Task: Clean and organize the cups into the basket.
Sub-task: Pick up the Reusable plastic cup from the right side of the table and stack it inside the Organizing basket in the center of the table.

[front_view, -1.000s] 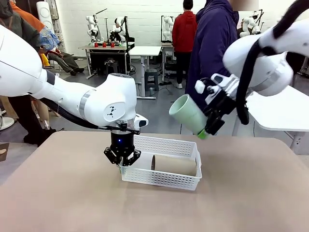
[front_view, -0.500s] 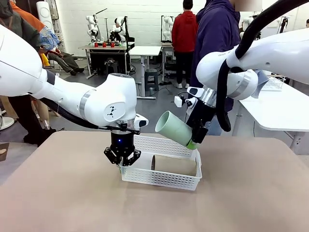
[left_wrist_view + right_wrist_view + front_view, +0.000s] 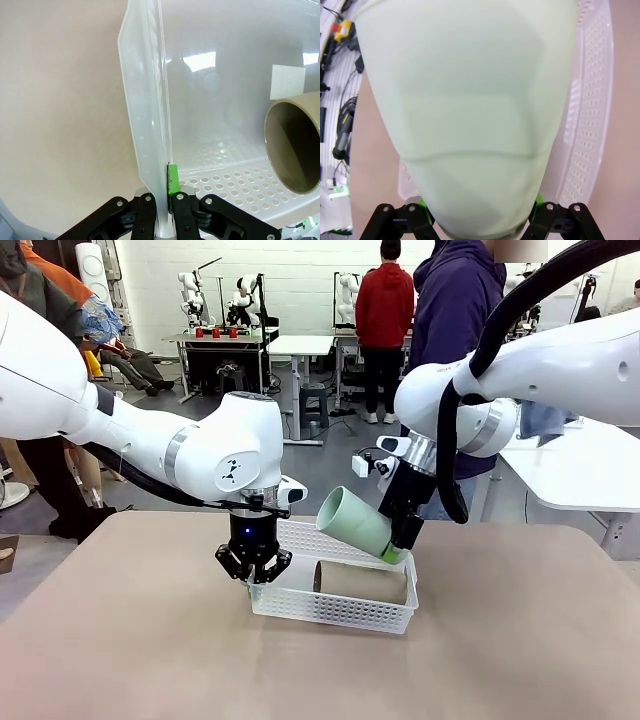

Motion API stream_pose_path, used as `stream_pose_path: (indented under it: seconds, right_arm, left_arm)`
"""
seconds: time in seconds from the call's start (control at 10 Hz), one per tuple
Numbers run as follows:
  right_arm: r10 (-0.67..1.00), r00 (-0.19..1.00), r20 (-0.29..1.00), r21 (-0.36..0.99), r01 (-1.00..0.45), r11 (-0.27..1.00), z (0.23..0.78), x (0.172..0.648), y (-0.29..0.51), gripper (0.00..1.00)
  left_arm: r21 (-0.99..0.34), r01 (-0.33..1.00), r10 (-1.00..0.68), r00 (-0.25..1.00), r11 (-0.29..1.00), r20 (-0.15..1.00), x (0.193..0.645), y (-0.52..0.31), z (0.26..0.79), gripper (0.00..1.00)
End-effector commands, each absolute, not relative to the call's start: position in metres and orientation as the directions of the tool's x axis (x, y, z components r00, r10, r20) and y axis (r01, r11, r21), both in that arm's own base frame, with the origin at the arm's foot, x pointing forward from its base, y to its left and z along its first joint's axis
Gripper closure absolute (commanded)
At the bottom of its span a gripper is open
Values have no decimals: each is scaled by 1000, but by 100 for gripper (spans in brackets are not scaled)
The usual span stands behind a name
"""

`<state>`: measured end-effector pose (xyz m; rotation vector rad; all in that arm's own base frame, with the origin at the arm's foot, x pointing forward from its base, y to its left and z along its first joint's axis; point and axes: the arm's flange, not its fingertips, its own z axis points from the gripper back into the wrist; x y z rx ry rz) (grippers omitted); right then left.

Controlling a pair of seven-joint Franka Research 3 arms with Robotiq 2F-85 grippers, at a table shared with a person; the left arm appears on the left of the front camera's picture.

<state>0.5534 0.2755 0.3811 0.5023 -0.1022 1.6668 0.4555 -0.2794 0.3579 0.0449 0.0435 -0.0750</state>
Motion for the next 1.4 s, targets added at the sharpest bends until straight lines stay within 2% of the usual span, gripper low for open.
stream_pose_path:
  seconds: [0.0,0.9,1.0,1.1,1.2,1.3]
  right_arm:
    - [933,-67,355,256,-952,-166,374,568,284,23]
    - [935,-65,348,310,-933,-180,322,592,294,23]
    - [934,-68,352,310,-933,-185,324,593,295,16]
    - [932,-70,356,313,-931,-189,324,591,295,5]
    - [930,-73,359,309,-931,-193,326,591,295,0]
    - [928,-73,365,306,-932,-194,330,590,293,0]
  left_arm:
    - [43,76,-74,996,996,-46,455,-281,358,100]
    - [43,76,-74,996,996,-46,455,-281,358,100]
    - [43,76,-74,996,996,-46,455,-281,358,100]
    - [43,76,-74,996,996,-46,455,-281,358,100]
    - [43,76,-74,996,996,-46,455,-281,358,100]
    - [43,76,-74,996,996,-46,455,-281,358,100]
